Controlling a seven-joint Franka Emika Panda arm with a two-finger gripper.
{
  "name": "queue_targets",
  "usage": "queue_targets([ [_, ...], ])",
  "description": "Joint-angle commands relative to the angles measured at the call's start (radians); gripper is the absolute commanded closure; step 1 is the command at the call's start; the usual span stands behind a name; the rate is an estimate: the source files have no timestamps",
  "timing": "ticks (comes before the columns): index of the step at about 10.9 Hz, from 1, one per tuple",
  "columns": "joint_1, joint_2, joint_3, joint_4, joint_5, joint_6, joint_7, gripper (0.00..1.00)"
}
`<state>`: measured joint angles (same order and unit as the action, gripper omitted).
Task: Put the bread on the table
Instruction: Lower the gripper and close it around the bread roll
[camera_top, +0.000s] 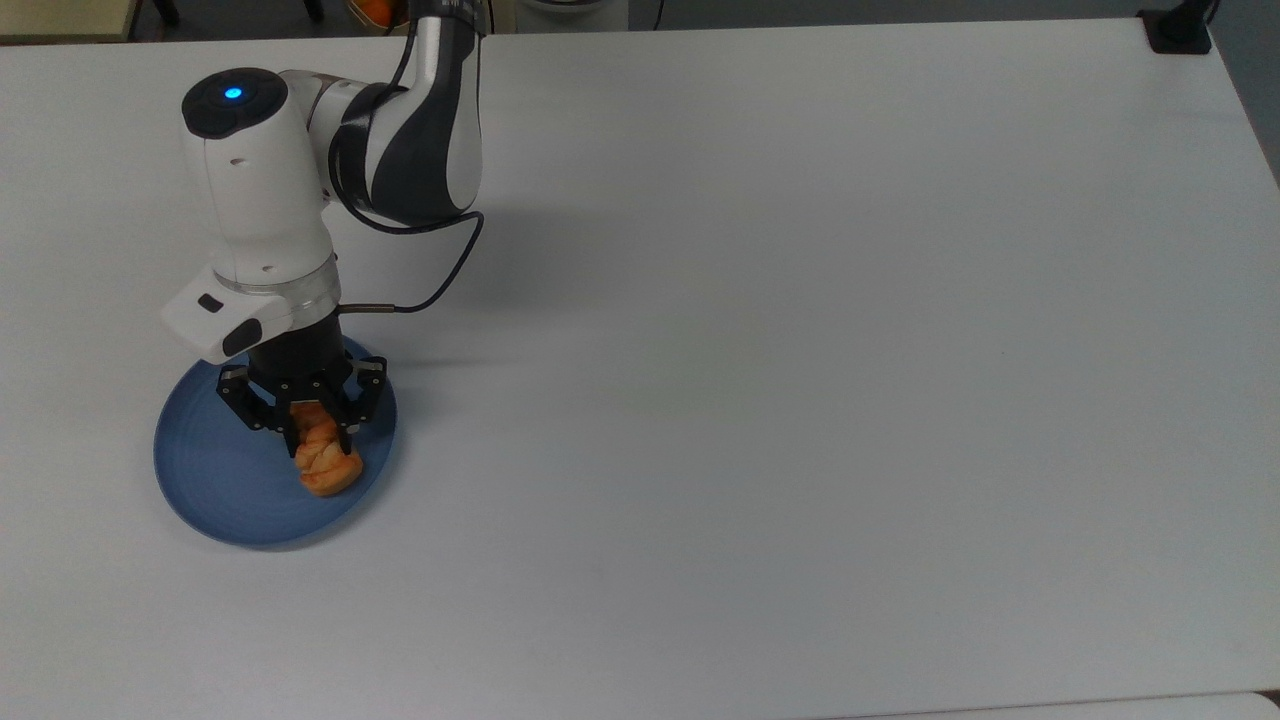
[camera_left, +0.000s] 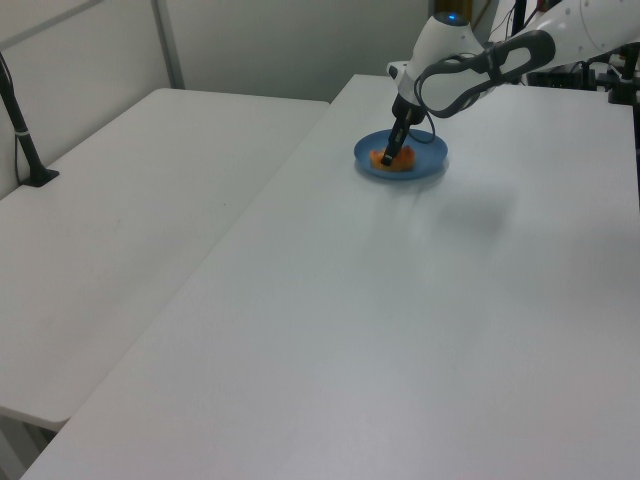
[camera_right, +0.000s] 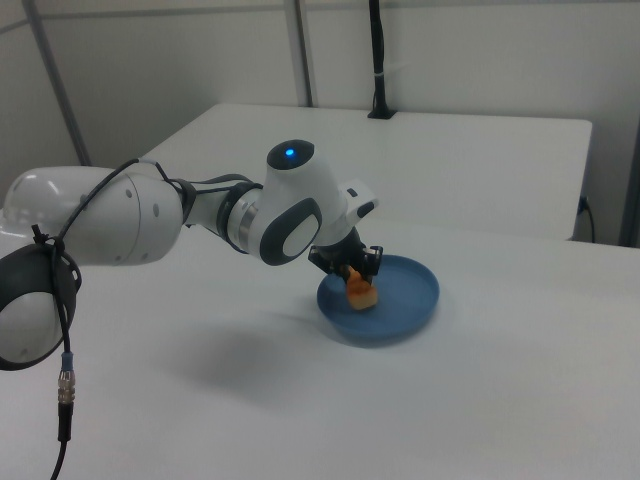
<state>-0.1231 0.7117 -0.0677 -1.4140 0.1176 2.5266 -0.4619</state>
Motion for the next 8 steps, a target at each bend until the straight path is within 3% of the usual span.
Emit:
queue_targets([
  [1, 0.007, -0.009, -0.003, 0.001, 0.007, 0.012, -0.017, 0.71],
  [8, -0.009, -0.133, -0.012, -0.049, 0.008, -0.066, -0.003, 0.73],
])
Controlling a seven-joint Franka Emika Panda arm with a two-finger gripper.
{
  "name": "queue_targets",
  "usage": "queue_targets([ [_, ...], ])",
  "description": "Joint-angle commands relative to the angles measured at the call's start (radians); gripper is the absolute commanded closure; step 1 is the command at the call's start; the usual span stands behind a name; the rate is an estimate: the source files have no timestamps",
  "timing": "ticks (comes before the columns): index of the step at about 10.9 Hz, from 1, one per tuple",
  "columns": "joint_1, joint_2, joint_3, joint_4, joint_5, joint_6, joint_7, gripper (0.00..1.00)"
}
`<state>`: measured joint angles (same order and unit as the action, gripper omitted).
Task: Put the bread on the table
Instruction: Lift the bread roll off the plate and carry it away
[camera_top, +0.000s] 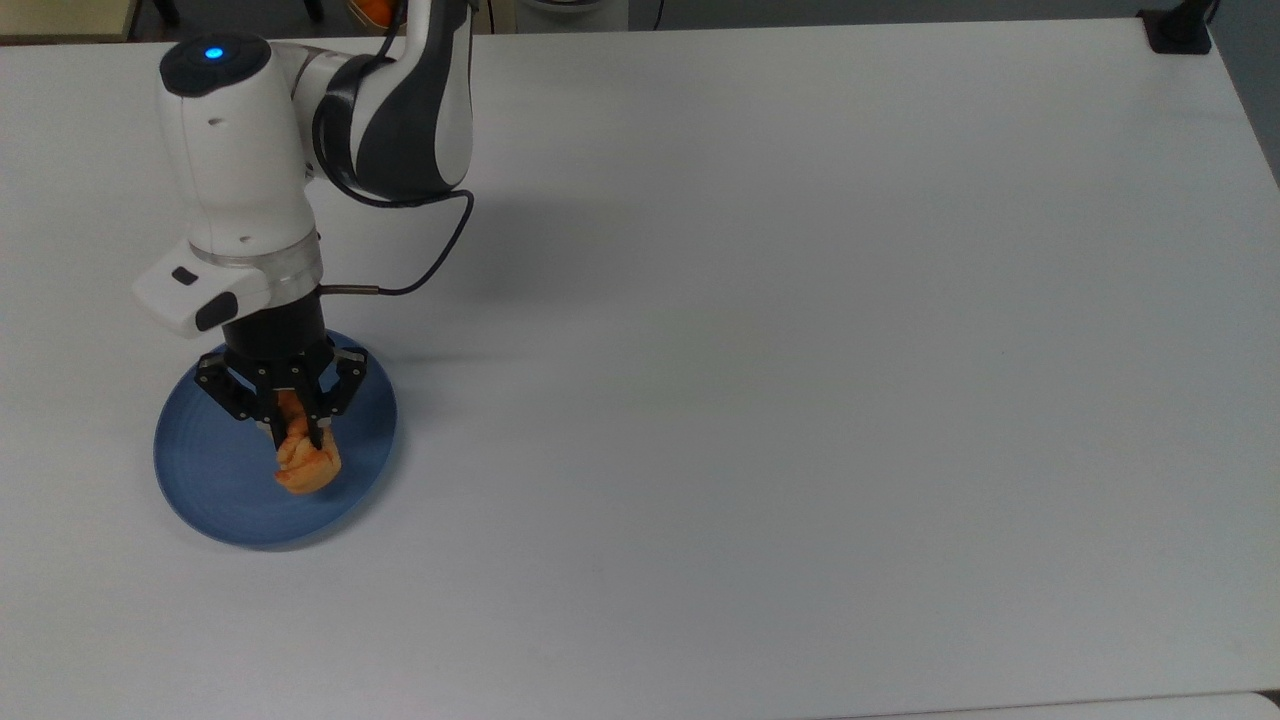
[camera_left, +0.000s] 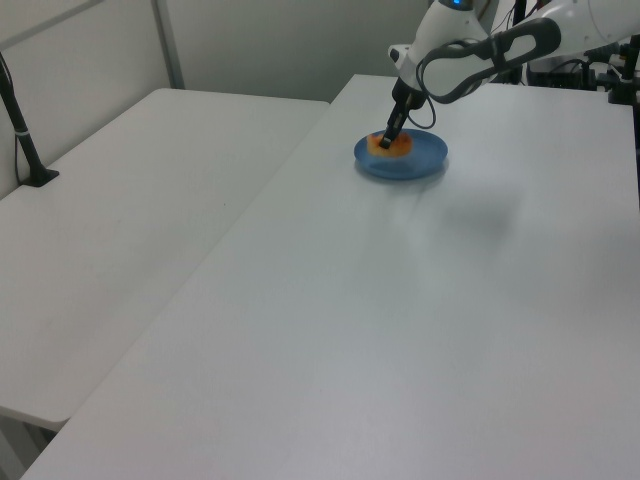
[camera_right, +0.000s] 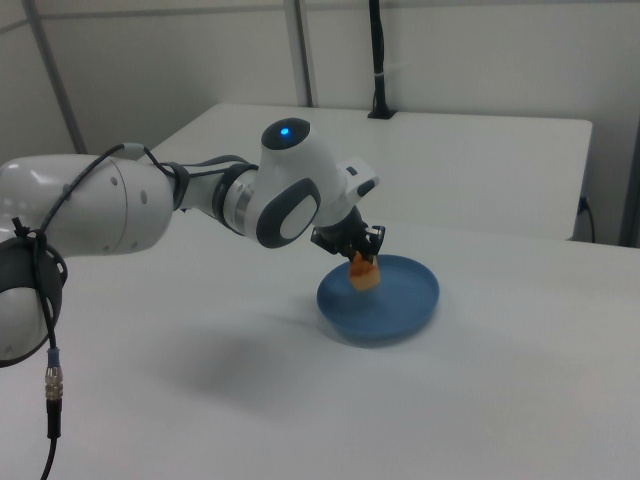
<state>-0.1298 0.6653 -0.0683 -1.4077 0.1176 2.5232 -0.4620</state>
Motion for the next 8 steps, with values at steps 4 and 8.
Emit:
queue_targets([
  [4, -0.016, -0.209, -0.015, -0.053, 0.002, -0.156, 0.046, 0.73],
  [8, -0.017, -0.263, -0.018, -0.053, -0.007, -0.204, 0.114, 0.73],
])
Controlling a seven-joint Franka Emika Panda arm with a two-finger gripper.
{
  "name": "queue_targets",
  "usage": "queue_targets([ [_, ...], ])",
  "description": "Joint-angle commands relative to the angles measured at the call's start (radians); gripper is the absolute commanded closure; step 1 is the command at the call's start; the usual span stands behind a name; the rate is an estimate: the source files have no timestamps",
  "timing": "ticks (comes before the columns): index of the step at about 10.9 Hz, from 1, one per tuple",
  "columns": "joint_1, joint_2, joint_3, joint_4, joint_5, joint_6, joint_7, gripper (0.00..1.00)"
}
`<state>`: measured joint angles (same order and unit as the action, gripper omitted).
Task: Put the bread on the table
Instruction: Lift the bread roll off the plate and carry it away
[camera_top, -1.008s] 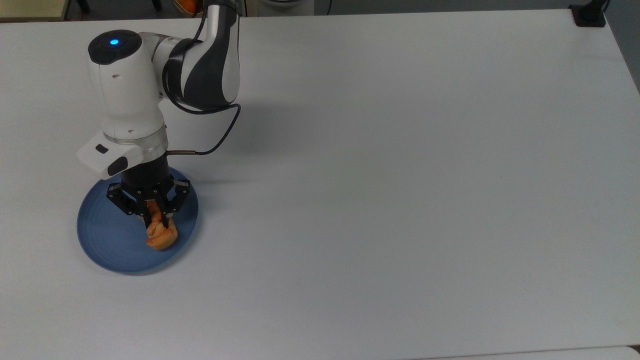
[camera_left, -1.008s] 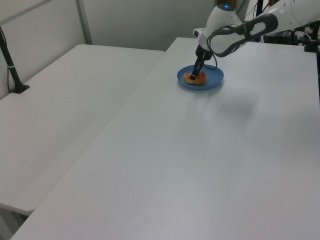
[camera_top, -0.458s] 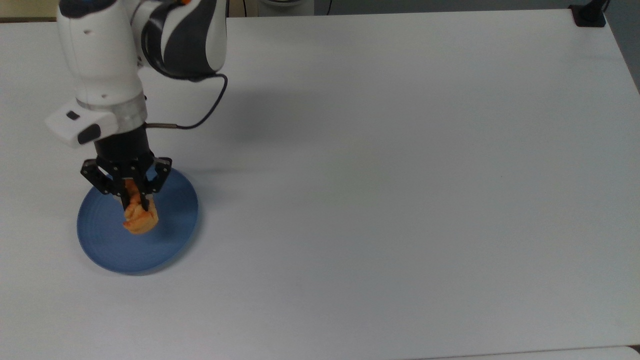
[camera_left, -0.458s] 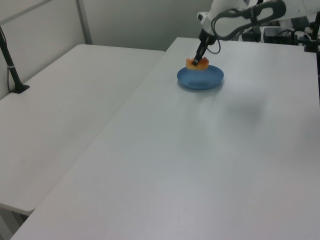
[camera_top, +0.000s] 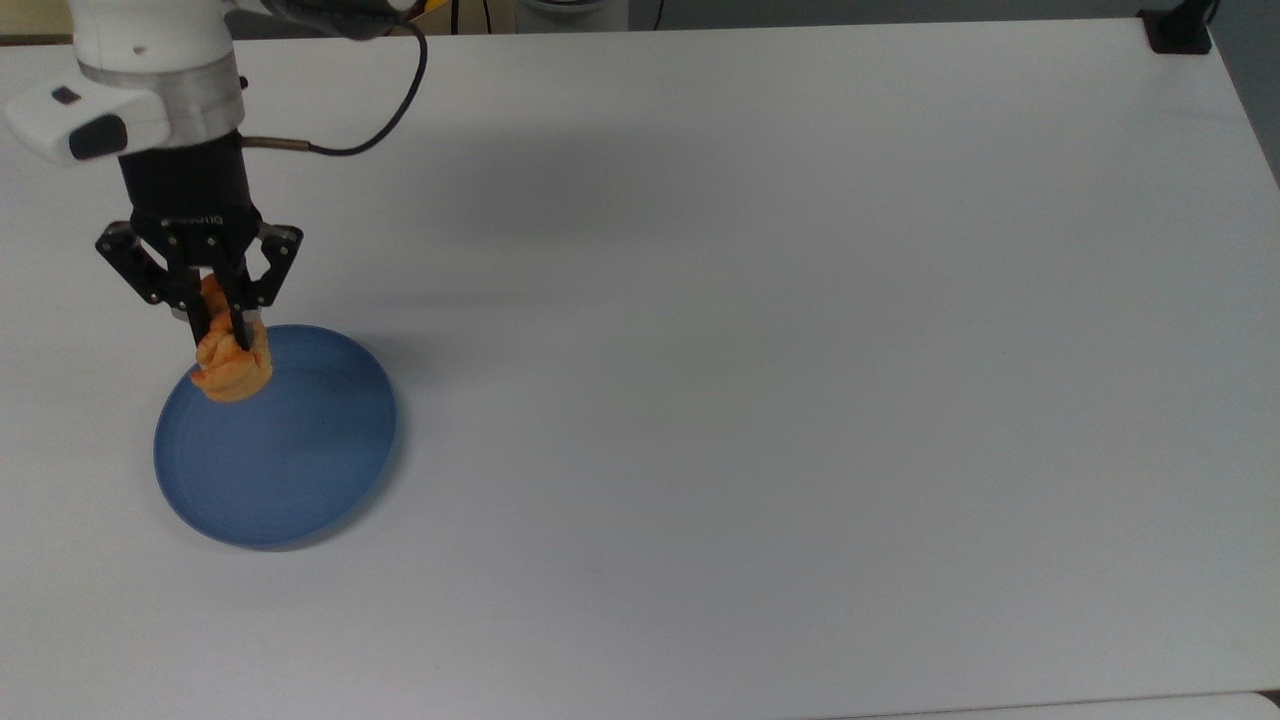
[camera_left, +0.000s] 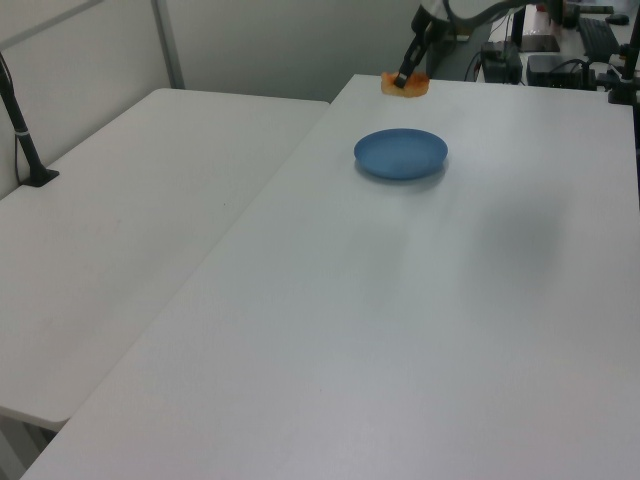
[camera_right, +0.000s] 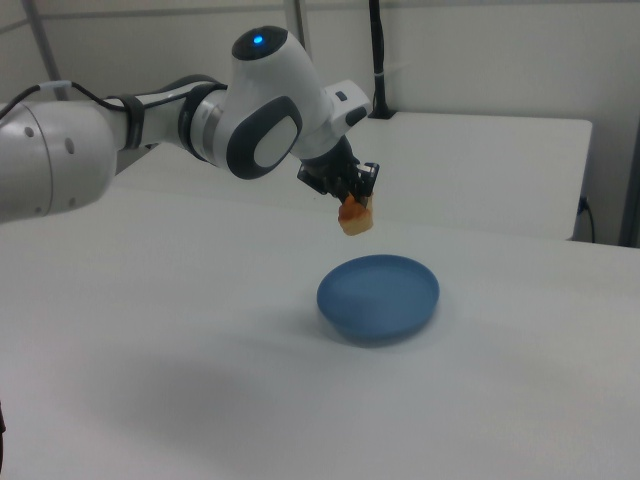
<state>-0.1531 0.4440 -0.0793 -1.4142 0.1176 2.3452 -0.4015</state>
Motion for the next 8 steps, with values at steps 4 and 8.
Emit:
queue_targets([
  [4, -0.008, -0.126, -0.014, -0.107, -0.133, -0.124, 0.164, 0.73],
  [8, -0.066, -0.286, -0.048, -0.314, -0.141, -0.125, 0.167, 0.72],
])
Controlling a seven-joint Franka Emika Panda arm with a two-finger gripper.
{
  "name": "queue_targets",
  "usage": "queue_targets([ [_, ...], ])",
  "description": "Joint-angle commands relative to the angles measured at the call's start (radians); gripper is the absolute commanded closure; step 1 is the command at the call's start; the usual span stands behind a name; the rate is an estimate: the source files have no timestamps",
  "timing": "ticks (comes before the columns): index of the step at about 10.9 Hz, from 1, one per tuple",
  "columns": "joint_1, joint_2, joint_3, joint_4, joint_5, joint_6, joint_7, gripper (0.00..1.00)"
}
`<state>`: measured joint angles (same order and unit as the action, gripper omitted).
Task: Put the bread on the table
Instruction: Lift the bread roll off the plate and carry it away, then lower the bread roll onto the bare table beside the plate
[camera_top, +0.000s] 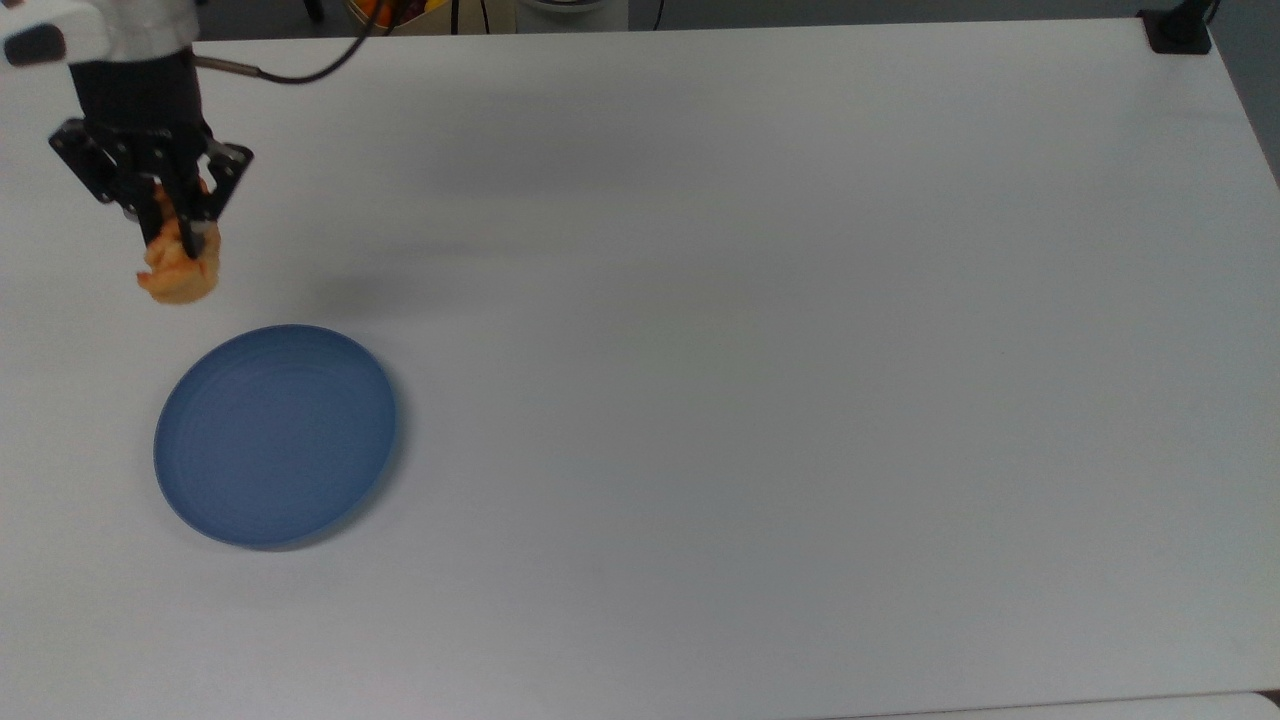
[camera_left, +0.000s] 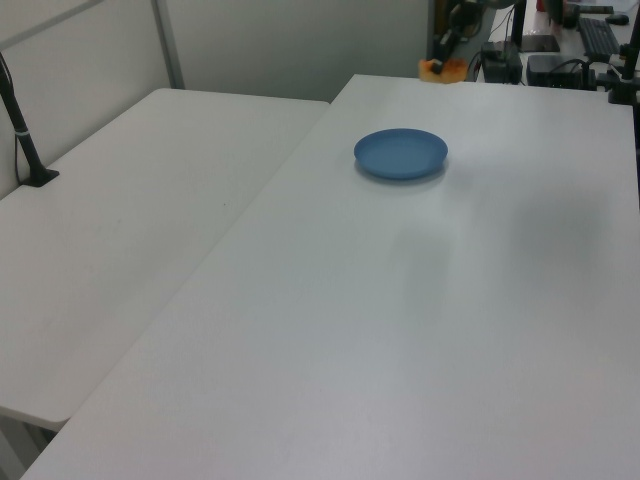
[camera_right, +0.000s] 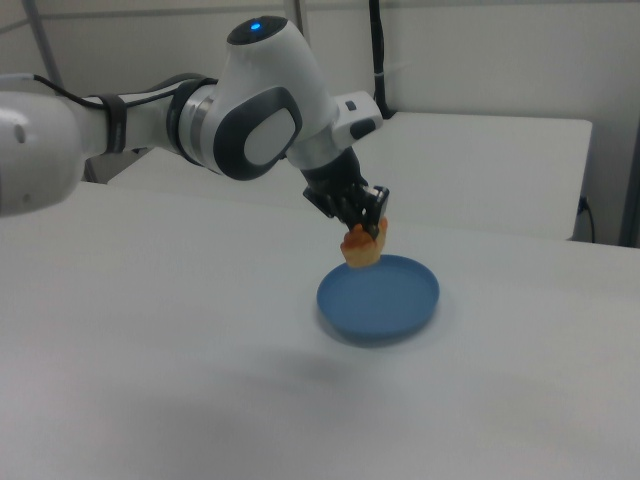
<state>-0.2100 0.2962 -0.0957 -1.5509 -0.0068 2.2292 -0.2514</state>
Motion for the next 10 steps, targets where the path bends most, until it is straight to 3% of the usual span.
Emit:
queue_targets([
  [1, -0.009, -0.167, -0.045, -0.229, -0.016, -0.008, 0.017, 0.72],
  [7, -0.023, -0.295, -0.127, -0.49, -0.007, 0.029, 0.017, 0.72],
  [10, -0.043, -0.286, -0.127, -0.645, -0.001, 0.232, 0.015, 0.72],
])
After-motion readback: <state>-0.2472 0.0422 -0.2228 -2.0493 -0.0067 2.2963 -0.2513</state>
